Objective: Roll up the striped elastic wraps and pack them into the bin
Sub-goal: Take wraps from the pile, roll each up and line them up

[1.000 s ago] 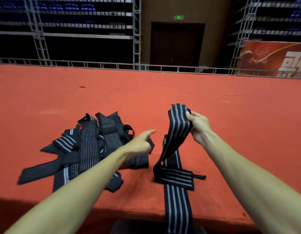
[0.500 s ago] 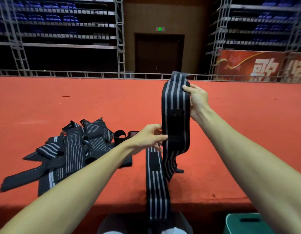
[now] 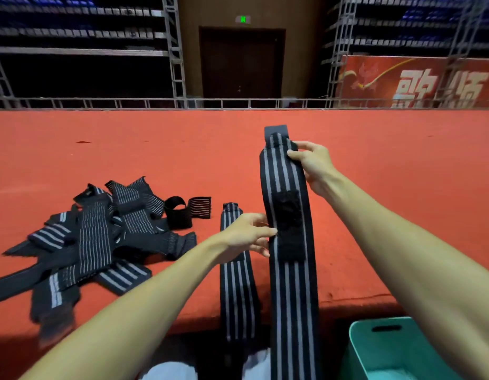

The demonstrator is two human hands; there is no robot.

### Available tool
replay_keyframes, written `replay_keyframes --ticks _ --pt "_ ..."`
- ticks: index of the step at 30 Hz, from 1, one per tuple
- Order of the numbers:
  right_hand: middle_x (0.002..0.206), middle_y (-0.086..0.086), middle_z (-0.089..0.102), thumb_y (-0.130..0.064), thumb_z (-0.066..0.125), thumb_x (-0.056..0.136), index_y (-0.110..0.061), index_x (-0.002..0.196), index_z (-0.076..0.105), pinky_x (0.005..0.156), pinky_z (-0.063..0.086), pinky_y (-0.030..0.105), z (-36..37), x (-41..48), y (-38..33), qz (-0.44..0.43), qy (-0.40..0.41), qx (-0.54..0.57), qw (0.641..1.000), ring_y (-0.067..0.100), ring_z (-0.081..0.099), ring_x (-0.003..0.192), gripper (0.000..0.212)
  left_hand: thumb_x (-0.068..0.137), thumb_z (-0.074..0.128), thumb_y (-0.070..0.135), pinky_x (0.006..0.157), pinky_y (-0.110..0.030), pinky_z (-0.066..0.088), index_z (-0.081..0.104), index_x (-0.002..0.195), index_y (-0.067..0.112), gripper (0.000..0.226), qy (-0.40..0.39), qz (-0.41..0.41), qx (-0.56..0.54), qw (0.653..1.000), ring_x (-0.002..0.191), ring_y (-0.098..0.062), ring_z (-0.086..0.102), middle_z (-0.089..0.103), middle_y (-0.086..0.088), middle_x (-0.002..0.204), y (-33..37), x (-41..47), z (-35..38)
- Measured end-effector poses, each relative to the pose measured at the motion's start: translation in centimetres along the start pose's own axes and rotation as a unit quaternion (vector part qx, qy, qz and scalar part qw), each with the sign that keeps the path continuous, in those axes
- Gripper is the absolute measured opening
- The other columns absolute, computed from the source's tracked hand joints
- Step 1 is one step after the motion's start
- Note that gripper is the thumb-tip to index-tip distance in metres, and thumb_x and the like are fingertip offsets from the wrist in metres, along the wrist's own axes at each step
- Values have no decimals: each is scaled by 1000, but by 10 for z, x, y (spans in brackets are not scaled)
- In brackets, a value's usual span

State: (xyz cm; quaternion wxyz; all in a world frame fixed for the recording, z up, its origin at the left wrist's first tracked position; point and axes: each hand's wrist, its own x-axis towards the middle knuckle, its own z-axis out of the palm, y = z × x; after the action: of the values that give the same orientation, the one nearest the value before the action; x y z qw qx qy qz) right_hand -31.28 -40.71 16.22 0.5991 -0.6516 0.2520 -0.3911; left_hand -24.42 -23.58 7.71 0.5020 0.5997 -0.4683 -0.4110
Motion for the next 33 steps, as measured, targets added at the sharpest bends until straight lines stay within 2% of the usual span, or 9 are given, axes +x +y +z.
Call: replay_keyframes --ticks 5,7,9,13,17,20,23,26,33 --pt "94 8 67 1 57 90 -10 109 63 67 55 29 3 27 49 42 -2 -22 999 14 64 75 23 98 52 12 70 -37 52 56 95 11 5 37 -46 8 998 43 -5 37 42 14 44 -40 25 -7" --pt "91 7 66 2 57 90 -9 111 61 58 51 25 8 40 68 62 -6 -30 998 11 62 67 24 97 54 17 62 -38 45 49 83 15 15 102 -53 26 993 42 -6 37 37 11 49 -58 43 -15" --pt "88 5 65 -2 58 91 -8 110 60 52 49 23 14 54 89 78 -13 -46 996 9 59 63 20 97 55 22 58 -28 40 49 106 13 14 150 -55 57 985 43 -6 43 43 6 54 -73 59 -25" --pt "91 5 64 -9 61 92 -10 100 61 62 52 26 28 87 137 92 -10 -79 993 12 60 71 8 97 53 26 64 -22 40 25 142 12 55 143 -72 157 974 62 -7 50 51 3 68 -96 86 -44" --pt "85 0 65 -6 65 87 -19 76 61 77 50 32 39 120 185 121 11 -130 984 16 61 85 17 92 60 31 81 -28 39 39 137 14 53 162 -53 319 932 88 -12 55 52 9 78 -124 110 -66" --pt "87 0 68 -10 70 83 -21 72 64 78 50 31 43 134 220 126 10 -196 972 17 64 87 18 88 61 43 84 -27 22 45 129 26 47 186 -48 428 883 110 -13 37 43 8 105 -145 122 -81" --pt "92 2 70 -11 71 84 -14 89 72 77 41 19 44 136 242 103 20 -261 960 11 61 87 6 93 53 36 85 -24 18 45 130 26 39 228 -43 450 862 113 -15 31 39 4 119 -157 132 -100" --pt "99 8 71 -14 69 85 -7 98 72 75 36 18 43 131 261 59 25 -337 939 20 64 94 15 94 48 32 88 -24 21 49 130 24 36 251 -33 467 847 111 -14 31 39 4 120 -171 138 -117" --pt "114 12 52 -14 63 88 -8 112 61 82 29 15 46 129 268 32 19 -392 919 22 53 106 24 93 47 34 94 -23 23 54 123 28 32 253 -30 452 855 114 -11 32 42 10 120 -180 141 -124"
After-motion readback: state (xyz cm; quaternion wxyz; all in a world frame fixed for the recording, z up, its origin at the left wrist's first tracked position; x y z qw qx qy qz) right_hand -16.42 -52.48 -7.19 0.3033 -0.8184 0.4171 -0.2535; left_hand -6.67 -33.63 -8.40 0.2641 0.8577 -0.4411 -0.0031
